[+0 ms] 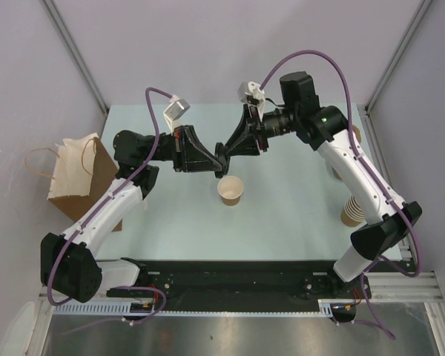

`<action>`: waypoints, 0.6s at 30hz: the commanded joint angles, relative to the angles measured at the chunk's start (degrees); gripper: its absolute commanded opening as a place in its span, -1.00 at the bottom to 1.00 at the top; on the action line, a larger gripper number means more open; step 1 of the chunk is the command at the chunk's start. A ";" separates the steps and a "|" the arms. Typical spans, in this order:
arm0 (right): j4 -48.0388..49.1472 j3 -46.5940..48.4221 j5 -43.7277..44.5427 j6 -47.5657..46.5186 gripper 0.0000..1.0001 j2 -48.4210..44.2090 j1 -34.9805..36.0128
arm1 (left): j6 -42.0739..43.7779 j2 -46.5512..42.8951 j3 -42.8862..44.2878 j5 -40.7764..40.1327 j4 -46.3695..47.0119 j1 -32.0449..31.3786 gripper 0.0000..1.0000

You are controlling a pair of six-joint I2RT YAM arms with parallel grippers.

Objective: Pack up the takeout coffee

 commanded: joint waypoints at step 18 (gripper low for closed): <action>1.61 -1.76 2.43 5.34 -1.00 -2.37 -4.72 | 18.46 -2.41 2.19 -1.61 -22.26 4.25 0.75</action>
